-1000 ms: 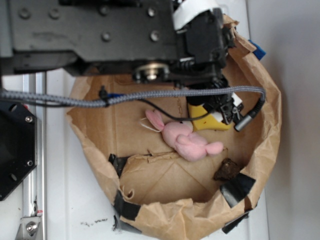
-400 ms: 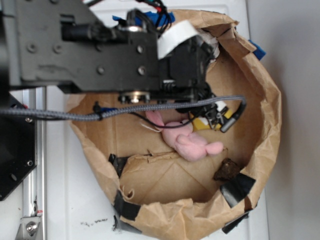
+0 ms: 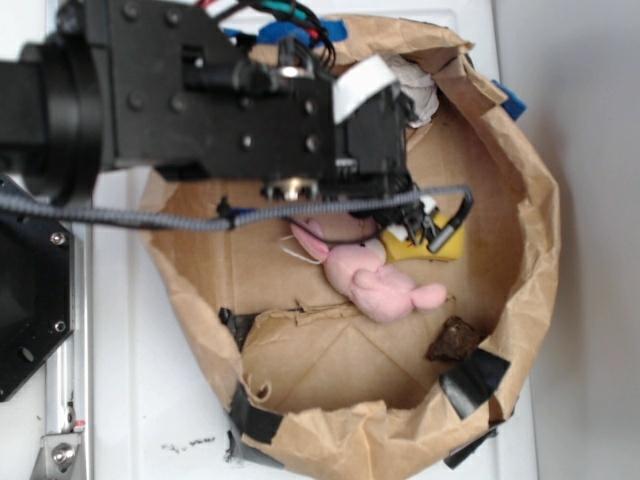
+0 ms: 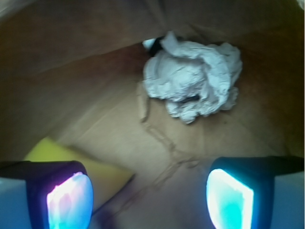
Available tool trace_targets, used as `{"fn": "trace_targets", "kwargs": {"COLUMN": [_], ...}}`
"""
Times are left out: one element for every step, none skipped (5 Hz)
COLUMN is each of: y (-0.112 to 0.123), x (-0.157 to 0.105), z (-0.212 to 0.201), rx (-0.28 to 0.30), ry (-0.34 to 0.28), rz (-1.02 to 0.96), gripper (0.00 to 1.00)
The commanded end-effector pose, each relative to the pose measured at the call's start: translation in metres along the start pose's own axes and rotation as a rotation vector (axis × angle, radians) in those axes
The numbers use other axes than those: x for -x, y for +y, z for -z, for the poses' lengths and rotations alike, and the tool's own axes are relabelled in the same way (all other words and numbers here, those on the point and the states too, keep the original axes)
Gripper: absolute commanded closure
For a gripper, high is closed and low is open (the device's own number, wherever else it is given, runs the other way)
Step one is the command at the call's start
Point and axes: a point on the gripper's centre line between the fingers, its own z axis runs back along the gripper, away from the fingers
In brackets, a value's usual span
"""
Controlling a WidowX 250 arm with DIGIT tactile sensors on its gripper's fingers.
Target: Grab the white paper.
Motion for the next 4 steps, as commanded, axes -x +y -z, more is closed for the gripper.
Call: {"fn": "trace_targets", "kwargs": {"y": [0.0176,0.0170,0.0173,0.0223], "x": [-0.0444,-0.0478,-0.0485,-0.0451], "z": [-0.0012,-0.0004,0.0001,0.0013], "rx": [0.011,0.009,0.004,-0.031], "ry": [-0.031,-0.037,-0.058,-0.085], "rz": [-0.066,-0.072,-0.058,-0.057], "gripper": [0.00,0.00,0.00,0.00]}}
